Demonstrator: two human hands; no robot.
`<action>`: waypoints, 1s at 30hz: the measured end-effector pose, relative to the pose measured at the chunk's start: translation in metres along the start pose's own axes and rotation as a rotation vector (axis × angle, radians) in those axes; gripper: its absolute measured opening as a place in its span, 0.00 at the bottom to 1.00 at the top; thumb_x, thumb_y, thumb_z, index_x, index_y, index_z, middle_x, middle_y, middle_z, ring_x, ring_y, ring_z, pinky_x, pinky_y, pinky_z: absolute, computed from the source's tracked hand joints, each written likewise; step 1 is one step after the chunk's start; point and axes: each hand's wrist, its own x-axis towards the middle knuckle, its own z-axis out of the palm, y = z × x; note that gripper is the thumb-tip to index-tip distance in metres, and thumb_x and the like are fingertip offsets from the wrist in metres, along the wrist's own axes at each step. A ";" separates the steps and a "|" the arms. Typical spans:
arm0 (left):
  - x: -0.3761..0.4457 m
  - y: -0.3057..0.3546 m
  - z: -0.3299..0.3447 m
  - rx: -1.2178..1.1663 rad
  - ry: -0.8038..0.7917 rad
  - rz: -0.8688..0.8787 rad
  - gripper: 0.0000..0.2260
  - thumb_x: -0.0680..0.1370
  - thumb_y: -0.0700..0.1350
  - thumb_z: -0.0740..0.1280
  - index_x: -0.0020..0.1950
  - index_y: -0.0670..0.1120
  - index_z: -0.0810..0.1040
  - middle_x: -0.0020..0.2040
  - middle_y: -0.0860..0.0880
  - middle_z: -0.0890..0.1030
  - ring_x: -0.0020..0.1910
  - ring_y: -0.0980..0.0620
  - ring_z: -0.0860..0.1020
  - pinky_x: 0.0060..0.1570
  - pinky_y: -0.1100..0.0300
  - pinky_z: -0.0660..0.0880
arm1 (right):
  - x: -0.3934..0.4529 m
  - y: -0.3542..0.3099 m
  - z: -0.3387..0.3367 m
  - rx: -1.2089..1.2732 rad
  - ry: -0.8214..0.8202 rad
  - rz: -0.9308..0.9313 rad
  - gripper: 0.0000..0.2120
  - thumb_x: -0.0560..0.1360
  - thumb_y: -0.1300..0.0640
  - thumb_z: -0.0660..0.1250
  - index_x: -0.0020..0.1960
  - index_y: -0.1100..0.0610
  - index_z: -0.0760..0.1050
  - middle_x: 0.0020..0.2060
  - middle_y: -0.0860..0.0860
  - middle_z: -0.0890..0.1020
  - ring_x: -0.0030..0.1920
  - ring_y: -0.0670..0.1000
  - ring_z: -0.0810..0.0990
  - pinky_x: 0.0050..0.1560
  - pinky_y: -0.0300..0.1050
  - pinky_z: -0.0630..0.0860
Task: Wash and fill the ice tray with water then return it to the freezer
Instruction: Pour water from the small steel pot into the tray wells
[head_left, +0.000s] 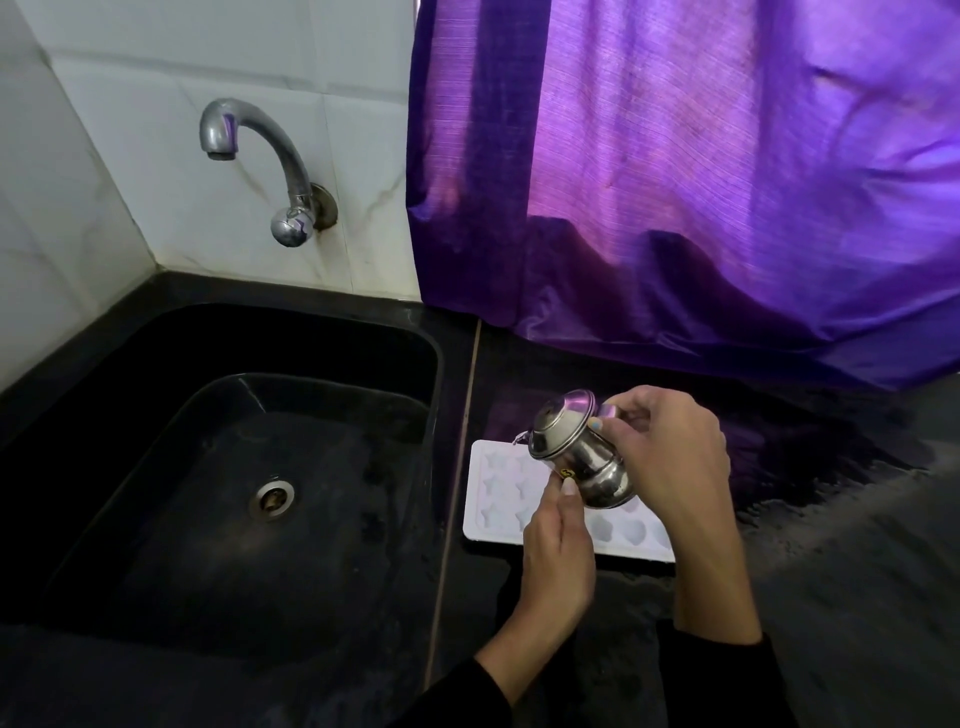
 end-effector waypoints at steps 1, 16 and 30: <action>0.000 0.001 0.000 0.001 0.003 -0.010 0.13 0.84 0.47 0.51 0.60 0.59 0.72 0.48 0.72 0.78 0.52 0.77 0.73 0.54 0.73 0.69 | 0.000 0.000 0.000 -0.004 0.001 -0.005 0.01 0.74 0.52 0.71 0.43 0.48 0.80 0.40 0.46 0.83 0.45 0.51 0.81 0.46 0.47 0.75; -0.001 -0.005 -0.007 0.005 0.002 0.034 0.15 0.83 0.49 0.51 0.65 0.53 0.73 0.56 0.61 0.80 0.57 0.69 0.74 0.56 0.72 0.69 | -0.006 0.014 0.002 0.176 -0.010 0.046 0.02 0.72 0.52 0.72 0.42 0.48 0.79 0.37 0.45 0.83 0.43 0.49 0.82 0.50 0.54 0.79; -0.019 -0.008 0.036 0.054 -0.149 0.110 0.17 0.83 0.49 0.52 0.71 0.54 0.68 0.63 0.64 0.74 0.63 0.71 0.69 0.63 0.72 0.65 | -0.026 0.061 -0.046 0.407 0.211 0.076 0.08 0.71 0.57 0.74 0.42 0.44 0.80 0.37 0.44 0.85 0.40 0.42 0.84 0.49 0.48 0.81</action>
